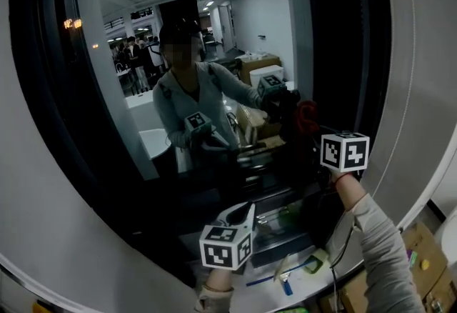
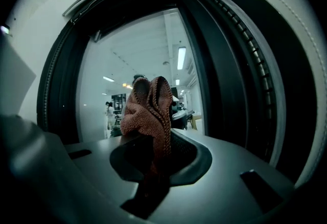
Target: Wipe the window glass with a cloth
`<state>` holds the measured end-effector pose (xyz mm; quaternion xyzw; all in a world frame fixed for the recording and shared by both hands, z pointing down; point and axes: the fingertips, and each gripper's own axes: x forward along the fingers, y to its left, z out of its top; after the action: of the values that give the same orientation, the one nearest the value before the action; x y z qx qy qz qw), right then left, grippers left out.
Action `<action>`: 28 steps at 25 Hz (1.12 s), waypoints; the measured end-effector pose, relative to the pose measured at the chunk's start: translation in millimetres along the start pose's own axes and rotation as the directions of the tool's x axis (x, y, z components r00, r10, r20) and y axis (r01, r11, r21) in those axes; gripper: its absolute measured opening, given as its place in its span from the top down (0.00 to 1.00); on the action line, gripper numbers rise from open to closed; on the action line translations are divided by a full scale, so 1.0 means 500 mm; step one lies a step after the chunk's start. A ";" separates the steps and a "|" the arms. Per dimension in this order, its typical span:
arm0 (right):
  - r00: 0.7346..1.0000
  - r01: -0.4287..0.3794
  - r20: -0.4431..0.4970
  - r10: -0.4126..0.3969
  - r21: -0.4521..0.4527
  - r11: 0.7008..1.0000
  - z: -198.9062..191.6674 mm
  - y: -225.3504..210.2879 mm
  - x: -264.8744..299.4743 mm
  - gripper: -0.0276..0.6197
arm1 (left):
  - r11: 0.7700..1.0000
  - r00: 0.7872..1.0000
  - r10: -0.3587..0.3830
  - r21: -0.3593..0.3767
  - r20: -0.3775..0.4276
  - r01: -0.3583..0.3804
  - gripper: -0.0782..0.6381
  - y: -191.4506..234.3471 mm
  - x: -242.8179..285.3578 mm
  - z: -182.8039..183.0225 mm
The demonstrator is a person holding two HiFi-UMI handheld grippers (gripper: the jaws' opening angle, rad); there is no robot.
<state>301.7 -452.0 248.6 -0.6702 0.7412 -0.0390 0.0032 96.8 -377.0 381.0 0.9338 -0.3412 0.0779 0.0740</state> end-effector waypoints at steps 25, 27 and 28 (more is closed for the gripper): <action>0.993 -0.116 0.019 0.116 -0.034 0.993 -0.051 0.095 -0.083 0.88 | 0.998 0.998 0.057 -0.013 0.026 -0.056 0.88 -0.004 -0.034 0.004; 0.990 -0.138 0.018 0.139 -0.026 0.990 -0.069 0.115 -0.098 0.88 | 0.998 0.997 0.069 -0.014 0.027 -0.069 0.88 -0.004 -0.047 -0.002; 0.989 -0.149 0.018 0.149 -0.020 0.989 -0.078 0.125 -0.106 0.88 | 0.997 0.997 0.075 -0.016 0.027 -0.075 0.88 -0.005 -0.054 -0.005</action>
<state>243.0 -391.0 281.1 -0.6133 0.7894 -0.0255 0.0070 78.0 -357.9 377.8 0.9207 -0.3777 0.0654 0.0734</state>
